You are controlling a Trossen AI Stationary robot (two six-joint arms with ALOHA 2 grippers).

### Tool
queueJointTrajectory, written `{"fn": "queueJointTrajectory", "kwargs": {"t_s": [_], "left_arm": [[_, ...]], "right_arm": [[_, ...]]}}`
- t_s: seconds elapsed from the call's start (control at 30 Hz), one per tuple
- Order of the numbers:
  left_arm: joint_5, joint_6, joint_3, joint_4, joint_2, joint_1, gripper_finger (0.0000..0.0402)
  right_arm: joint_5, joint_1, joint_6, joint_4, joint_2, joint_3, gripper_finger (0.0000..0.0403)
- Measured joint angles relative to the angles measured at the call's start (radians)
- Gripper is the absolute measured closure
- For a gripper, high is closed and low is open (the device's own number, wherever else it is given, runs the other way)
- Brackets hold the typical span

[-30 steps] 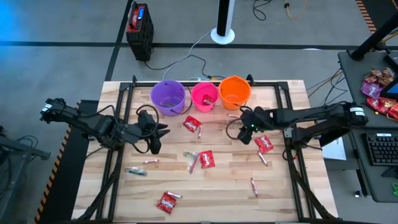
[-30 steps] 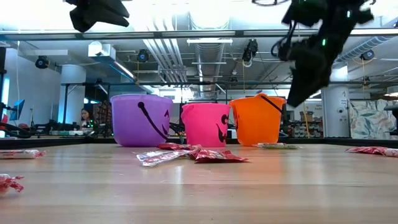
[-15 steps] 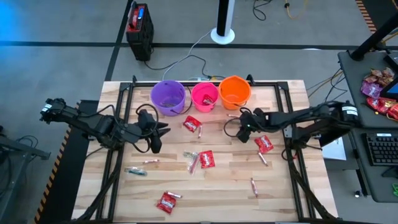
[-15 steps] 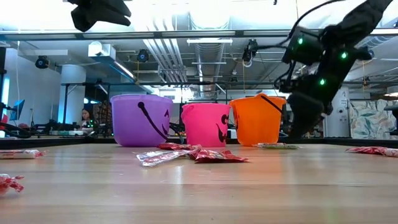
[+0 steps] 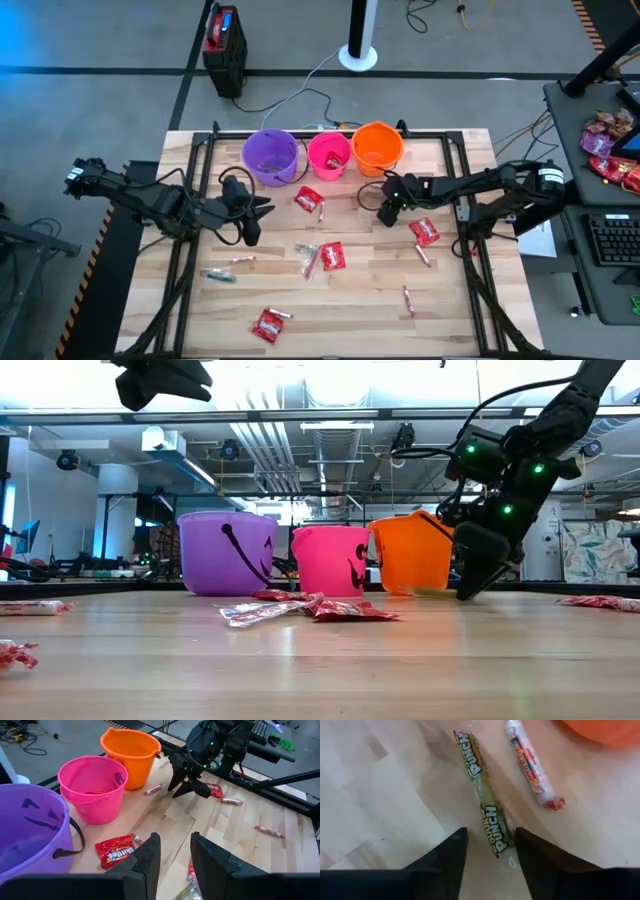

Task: Sort candy by brand, put in halloween buckets
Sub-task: Put the green candy into the purple bucket

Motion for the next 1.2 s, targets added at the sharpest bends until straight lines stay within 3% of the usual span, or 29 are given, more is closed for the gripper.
{"fn": "queueJointTrajectory", "kwargs": {"t_s": [0.23,0.6,0.73,0.9,1.2], "left_arm": [[0.001,0.0,0.0,0.01,0.006,0.0,0.031],[0.105,0.048,0.0,0.079,0.016,0.0,0.031],[0.11,0.095,0.0,0.177,0.045,0.012,0.031],[0.129,0.138,-0.001,0.304,0.112,0.085,0.031],[0.315,0.227,-0.001,0.606,0.228,0.198,0.0279]], "right_arm": [[-0.122,0.0,-0.02,-0.002,0.007,-0.002,0.038],[-0.322,0.054,0.103,-0.02,-0.282,0.051,0.0393],[-0.327,0.115,0.137,0.012,-0.34,0.129,0.0393],[-0.273,0.193,0.109,0.071,-0.312,0.267,0.0394],[-0.261,0.252,-0.049,0.085,-0.173,0.535,0.0394]]}}
